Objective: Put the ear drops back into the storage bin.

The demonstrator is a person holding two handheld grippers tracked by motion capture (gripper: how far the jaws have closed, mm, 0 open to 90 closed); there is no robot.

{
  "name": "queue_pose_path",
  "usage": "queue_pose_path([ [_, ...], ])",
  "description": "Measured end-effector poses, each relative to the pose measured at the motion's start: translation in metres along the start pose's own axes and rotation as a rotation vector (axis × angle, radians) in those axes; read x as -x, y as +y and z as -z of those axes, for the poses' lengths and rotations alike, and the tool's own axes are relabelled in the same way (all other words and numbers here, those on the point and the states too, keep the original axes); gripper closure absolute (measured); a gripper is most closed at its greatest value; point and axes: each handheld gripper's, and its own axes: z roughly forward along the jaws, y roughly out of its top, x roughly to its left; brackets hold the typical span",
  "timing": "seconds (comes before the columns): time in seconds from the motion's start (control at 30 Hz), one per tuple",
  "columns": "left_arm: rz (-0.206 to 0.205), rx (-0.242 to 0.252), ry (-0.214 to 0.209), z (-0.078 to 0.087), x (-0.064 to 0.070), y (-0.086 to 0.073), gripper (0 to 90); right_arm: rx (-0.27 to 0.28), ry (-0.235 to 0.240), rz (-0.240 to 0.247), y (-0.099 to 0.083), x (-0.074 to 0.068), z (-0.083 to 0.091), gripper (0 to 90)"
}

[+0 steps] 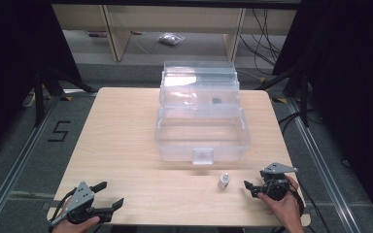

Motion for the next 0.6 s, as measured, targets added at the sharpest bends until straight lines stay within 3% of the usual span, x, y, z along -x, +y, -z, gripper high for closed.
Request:
queue_pose_path([
  [0.13,0.003,0.001,0.000,0.0001,0.0000,-0.0002,14.6,0.002,-0.008,0.015,0.0004,-0.0003,0.0007,23.2],
  [0.17,0.002,0.002,0.000,0.0000,-0.0001,-0.0001,14.7,0.003,0.001,0.008,0.0006,-0.0007,0.0002,23.5],
  [0.2,0.003,0.002,0.000,0.0000,0.0001,-0.0002,14.7,-0.027,0.002,-0.042,0.0010,-0.0051,0.0022,24.9],
  [0.33,-0.004,-0.001,-0.008,-0.0003,-0.0007,-0.0004,14.7,-0.032,0.002,0.011,0.0012,-0.0036,0.0006,26.1],
  [0.47,0.011,0.011,-0.013,-0.0017,0.0005,-0.0010,14.7,-0.031,0.002,-0.004,0.0042,-0.0052,0.0041,24.6],
  [0.5,0.008,0.010,-0.014,-0.0019,0.0001,-0.0009,14.7,-0.025,0.003,0.015,0.0052,-0.0046,0.0044,24.6],
  [0.6,0.005,0.005,-0.012,-0.0012,0.0006,-0.0008,14.7,-0.045,0.012,0.013,0.0078,-0.0081,0.0063,24.6],
])
